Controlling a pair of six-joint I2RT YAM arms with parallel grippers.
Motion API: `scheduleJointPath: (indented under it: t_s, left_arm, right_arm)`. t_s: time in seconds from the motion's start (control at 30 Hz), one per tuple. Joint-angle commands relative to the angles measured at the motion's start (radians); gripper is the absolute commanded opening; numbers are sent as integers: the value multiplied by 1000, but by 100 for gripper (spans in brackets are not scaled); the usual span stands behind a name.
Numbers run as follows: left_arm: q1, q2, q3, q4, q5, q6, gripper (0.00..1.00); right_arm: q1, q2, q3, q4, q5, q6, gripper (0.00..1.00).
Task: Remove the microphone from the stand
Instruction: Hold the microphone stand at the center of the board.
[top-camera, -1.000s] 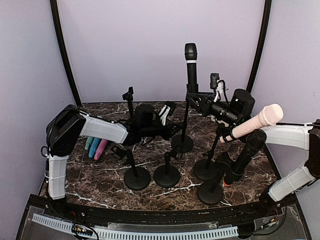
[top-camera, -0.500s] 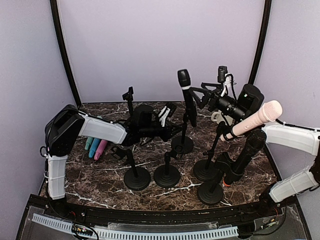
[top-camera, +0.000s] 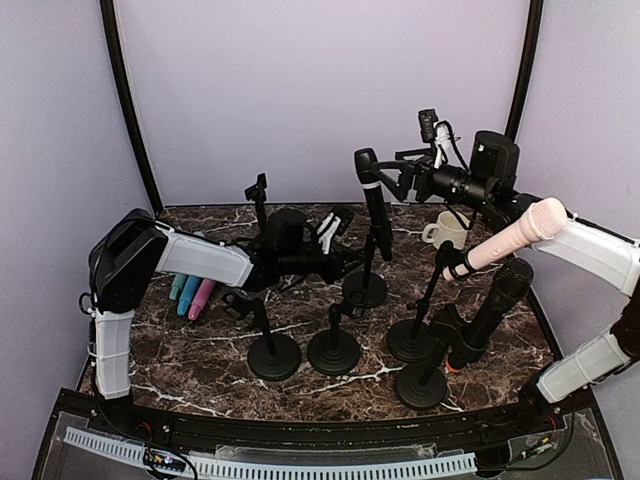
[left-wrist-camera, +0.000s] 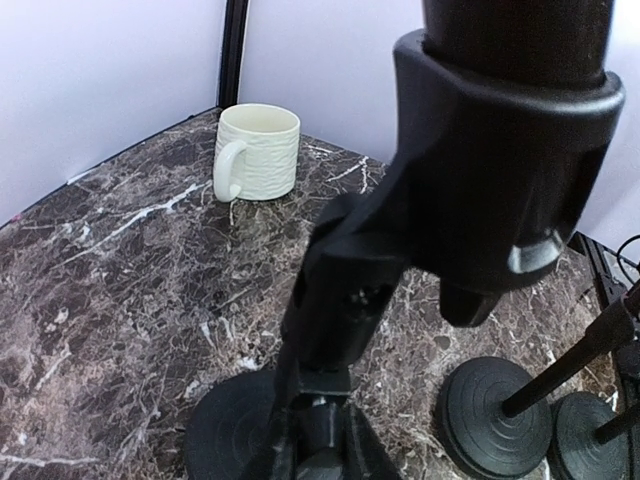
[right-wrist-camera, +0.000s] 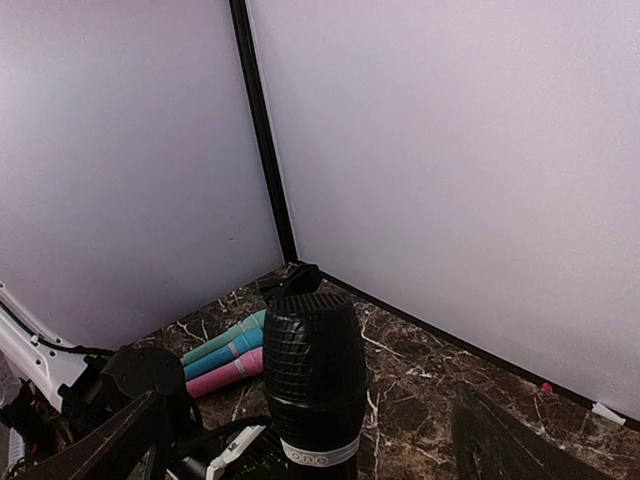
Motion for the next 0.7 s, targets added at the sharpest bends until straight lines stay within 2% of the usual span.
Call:
scheduleJointPath:
  t_s: [0.0, 0.07, 0.2, 0.37, 0.47, 0.57, 0.67]
  left_arm:
    - [-5, -39, -9, -134, 32, 7, 27]
    - [-6, -56, -6, -136, 21, 14, 40]
    - [-5, -97, -2, -139, 0, 38, 55]
    - [0, -128, 1, -148, -7, 61, 64]
    - [9, -134, 13, -147, 20, 69, 68]
    - [20, -133, 30, -141, 70, 75, 72]
    - [35, -113, 68, -155, 128, 83, 73]
  right_arm:
    - [-7, 59, 99, -153, -49, -63, 98]
    - [-7, 96, 152, -203, -53, -77, 98]
    - [-8, 145, 205, -235, -71, -85, 98]
    - [-7, 199, 248, -238, -87, -91, 92]
    - [-7, 230, 272, -234, -107, -92, 85]
    - [-5, 246, 281, -216, -127, -91, 72]
    - [-3, 243, 278, -192, -152, -90, 43]
